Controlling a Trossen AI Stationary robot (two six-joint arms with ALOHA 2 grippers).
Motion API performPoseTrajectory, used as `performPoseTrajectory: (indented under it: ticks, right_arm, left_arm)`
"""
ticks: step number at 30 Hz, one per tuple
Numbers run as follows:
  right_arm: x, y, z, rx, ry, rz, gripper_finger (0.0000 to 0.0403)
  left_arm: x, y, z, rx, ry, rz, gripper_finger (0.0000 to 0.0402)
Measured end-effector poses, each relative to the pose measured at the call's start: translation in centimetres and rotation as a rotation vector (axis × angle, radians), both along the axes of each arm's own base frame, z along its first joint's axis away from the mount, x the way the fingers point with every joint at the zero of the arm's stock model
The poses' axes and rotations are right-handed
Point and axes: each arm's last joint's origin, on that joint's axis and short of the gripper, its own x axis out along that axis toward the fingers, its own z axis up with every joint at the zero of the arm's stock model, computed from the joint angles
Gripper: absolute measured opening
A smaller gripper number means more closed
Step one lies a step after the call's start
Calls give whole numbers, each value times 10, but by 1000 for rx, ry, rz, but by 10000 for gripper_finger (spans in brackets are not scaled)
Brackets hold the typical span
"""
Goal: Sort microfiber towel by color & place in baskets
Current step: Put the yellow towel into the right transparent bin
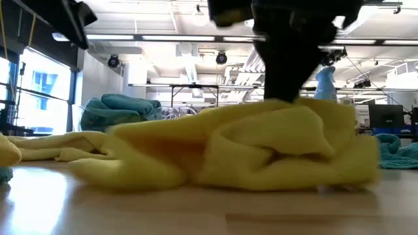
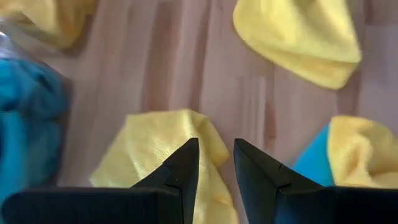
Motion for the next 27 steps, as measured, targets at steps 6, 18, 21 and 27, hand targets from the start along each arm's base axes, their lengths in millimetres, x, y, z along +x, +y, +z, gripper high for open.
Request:
performPoseTrajectory:
  ticks: [6,18,21,27]
  right_arm:
    - [-2,-25,45,-219,67,12,8]
    - [-68,-127,100,-277,-39,-90,2]
    - [-98,-159,120,-257,-86,-169,1]
    - [-146,-224,158,-189,-132,-263,1]
  left_arm:
    - [-5,26,14,13,-59,43,90]
    - [-21,47,-11,-35,-31,165,90]
    - [-26,49,-20,-71,-24,217,90]
    - [-27,51,-25,-89,-40,303,90]
